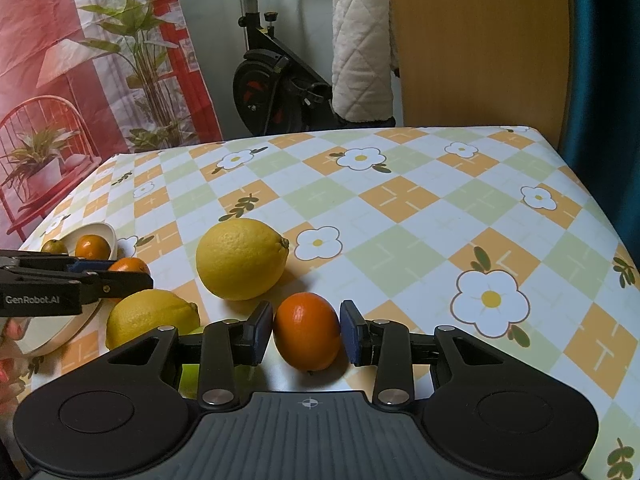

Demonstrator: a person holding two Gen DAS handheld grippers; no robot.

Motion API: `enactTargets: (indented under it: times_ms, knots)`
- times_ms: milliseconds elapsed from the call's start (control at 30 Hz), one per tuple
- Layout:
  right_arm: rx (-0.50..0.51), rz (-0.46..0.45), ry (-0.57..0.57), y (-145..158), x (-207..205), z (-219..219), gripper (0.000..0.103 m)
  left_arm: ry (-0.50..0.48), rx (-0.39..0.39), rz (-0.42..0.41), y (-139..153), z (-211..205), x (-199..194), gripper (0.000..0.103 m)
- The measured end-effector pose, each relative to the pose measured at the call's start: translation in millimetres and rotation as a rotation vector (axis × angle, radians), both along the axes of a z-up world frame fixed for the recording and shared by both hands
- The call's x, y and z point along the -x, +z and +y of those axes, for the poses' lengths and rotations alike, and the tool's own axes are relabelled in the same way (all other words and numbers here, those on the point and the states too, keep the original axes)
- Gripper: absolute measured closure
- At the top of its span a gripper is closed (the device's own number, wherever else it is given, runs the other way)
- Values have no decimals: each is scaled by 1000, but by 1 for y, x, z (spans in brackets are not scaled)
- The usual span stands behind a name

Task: Organize fruits
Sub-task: 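Carry both held oranges over the beige plate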

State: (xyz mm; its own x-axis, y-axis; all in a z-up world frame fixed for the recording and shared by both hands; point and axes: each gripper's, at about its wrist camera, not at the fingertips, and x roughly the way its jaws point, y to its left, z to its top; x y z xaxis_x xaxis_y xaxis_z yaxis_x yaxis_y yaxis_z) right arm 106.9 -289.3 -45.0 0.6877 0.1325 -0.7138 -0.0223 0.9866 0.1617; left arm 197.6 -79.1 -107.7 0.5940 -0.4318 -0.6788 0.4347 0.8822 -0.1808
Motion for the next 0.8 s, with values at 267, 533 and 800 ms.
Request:
enactTargets:
  times_ms: [267, 533, 800]
  knots:
    - [1, -10, -33, -1, 2, -4, 70, 7, 10, -1, 4, 3, 3, 62]
    - [-15, -23, -75, 1, 7, -11, 70, 33, 22, -6, 11, 10, 5, 62]
    - [-8, -64, -93, 15, 13, -12, 70, 52, 30, -12, 17, 14, 11, 62]
